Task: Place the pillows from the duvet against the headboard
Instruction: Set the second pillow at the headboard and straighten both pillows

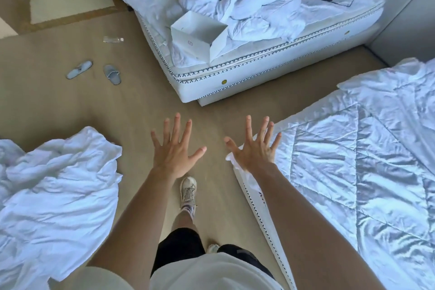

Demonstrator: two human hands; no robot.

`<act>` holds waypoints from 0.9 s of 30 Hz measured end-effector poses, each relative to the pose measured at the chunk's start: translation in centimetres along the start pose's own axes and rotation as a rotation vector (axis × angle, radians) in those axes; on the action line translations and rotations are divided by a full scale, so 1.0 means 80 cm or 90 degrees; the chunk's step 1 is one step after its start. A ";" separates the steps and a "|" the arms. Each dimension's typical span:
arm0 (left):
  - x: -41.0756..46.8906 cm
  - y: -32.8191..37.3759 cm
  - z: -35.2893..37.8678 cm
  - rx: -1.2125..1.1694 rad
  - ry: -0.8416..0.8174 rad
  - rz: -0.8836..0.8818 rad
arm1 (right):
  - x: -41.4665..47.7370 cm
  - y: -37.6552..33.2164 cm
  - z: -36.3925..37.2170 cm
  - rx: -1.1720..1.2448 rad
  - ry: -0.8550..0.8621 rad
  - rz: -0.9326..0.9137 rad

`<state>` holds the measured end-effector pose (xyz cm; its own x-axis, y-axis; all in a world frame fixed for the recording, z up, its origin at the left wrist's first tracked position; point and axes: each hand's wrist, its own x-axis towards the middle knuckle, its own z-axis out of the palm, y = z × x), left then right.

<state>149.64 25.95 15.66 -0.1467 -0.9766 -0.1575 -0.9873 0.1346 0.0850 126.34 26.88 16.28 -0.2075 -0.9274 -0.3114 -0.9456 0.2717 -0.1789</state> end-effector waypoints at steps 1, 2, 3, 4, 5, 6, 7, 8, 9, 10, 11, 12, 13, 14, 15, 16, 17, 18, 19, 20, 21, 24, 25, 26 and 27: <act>0.030 0.000 -0.006 -0.003 0.000 0.012 | 0.022 -0.002 -0.007 0.006 0.001 0.016; 0.063 0.000 -0.012 -0.006 0.002 0.028 | 0.044 -0.004 -0.015 0.011 0.004 0.033; 0.095 0.002 -0.019 -0.009 0.004 0.045 | 0.066 -0.005 -0.022 0.016 0.010 0.050; 0.123 0.004 -0.025 -0.010 0.011 0.064 | 0.086 -0.006 -0.029 0.021 0.019 0.066; 0.158 0.007 -0.033 -0.008 0.018 0.089 | 0.110 -0.007 -0.037 0.031 0.028 0.087; 0.191 0.009 -0.040 -0.001 0.024 0.114 | 0.134 -0.008 -0.046 0.040 0.034 0.109; 0.225 0.013 -0.049 0.011 0.025 0.137 | 0.159 -0.010 -0.055 0.047 0.041 0.131; 0.258 0.018 -0.058 0.020 0.019 0.153 | 0.181 -0.010 -0.064 0.054 0.043 0.151; 0.285 0.022 -0.063 0.027 0.012 0.167 | 0.199 -0.010 -0.072 0.059 0.045 0.166; 0.315 0.029 -0.070 0.031 0.001 0.182 | 0.220 -0.009 -0.082 0.069 0.046 0.185; 0.343 0.035 -0.075 0.031 -0.005 0.197 | 0.239 -0.007 -0.090 0.081 0.048 0.205; 0.371 0.042 -0.080 0.035 -0.008 0.215 | 0.258 -0.004 -0.099 0.092 0.053 0.225; 0.398 0.051 -0.086 0.039 -0.010 0.232 | 0.275 0.001 -0.107 0.100 0.055 0.245; 0.421 0.059 -0.090 0.046 -0.011 0.249 | 0.287 0.006 -0.114 0.102 0.056 0.261; 0.445 0.070 -0.095 0.056 -0.016 0.268 | 0.301 0.013 -0.122 0.104 0.055 0.279; 0.466 0.082 -0.098 0.063 -0.022 0.285 | 0.313 0.021 -0.129 0.106 0.052 0.296; 0.486 0.096 -0.099 0.069 -0.028 0.305 | 0.326 0.031 -0.135 0.110 0.054 0.313; 0.506 0.111 -0.098 0.073 -0.036 0.324 | 0.338 0.041 -0.140 0.114 0.060 0.331; 0.523 0.125 -0.097 0.076 -0.040 0.340 | 0.349 0.051 -0.145 0.119 0.070 0.344; 0.543 0.142 -0.096 0.080 -0.044 0.359 | 0.362 0.063 -0.149 0.126 0.081 0.360; 0.562 0.160 -0.095 0.084 -0.045 0.376 | 0.375 0.075 -0.153 0.132 0.088 0.376; 0.617 0.219 -0.091 0.090 -0.047 0.426 | 0.415 0.115 -0.162 0.140 0.105 0.415; 0.636 0.243 -0.093 0.093 -0.047 0.441 | 0.430 0.132 -0.168 0.149 0.109 0.427; 0.653 0.265 -0.094 0.096 -0.043 0.456 | 0.444 0.148 -0.174 0.156 0.111 0.438; 0.672 0.288 -0.096 0.100 -0.036 0.472 | 0.459 0.166 -0.181 0.161 0.113 0.450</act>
<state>119.49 -24.71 16.68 -0.7743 -0.6109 -0.1650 -0.6250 0.7792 0.0479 102.54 -7.31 16.00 -0.7980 -0.5332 -0.2809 -0.4921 0.8456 -0.2069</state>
